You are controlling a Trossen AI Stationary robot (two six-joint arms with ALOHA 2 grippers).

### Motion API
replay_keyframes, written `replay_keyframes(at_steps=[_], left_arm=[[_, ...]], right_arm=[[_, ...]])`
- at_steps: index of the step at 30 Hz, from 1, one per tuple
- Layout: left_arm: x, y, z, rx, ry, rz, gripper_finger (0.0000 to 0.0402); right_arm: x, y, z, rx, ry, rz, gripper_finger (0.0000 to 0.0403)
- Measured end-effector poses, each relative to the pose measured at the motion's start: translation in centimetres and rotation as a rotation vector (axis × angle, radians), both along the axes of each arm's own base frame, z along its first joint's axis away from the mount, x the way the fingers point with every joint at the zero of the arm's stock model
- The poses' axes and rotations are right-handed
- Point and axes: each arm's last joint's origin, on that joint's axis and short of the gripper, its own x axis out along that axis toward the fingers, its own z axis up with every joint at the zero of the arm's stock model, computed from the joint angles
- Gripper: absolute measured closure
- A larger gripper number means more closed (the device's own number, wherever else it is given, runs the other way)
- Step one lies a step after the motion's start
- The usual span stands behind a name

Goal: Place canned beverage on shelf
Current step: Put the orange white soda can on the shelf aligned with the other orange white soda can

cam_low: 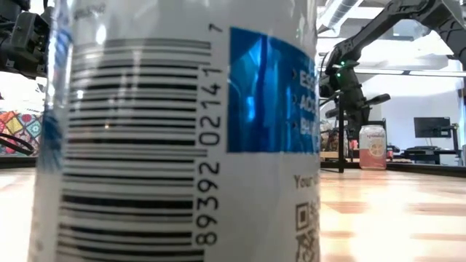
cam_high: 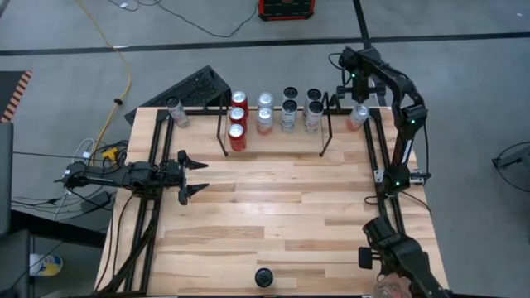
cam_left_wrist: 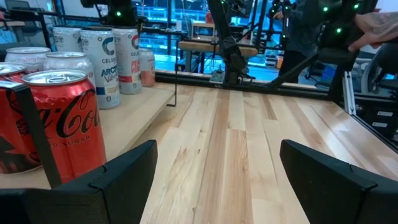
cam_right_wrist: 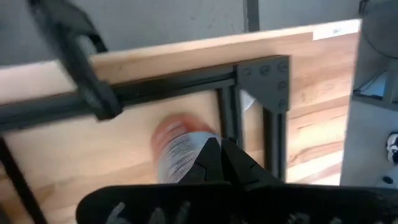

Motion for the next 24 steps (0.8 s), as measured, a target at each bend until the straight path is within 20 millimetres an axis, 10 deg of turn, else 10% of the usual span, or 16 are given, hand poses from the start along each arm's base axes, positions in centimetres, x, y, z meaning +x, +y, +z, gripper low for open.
replay_keyframes(at_steps=[24], left_arm=[[0.0,0.0,0.0,0.0,0.0,-0.001,0.0074]], right_arm=[[0.8,2.0,3.3,-0.167,-0.015,-0.149,0.0403]])
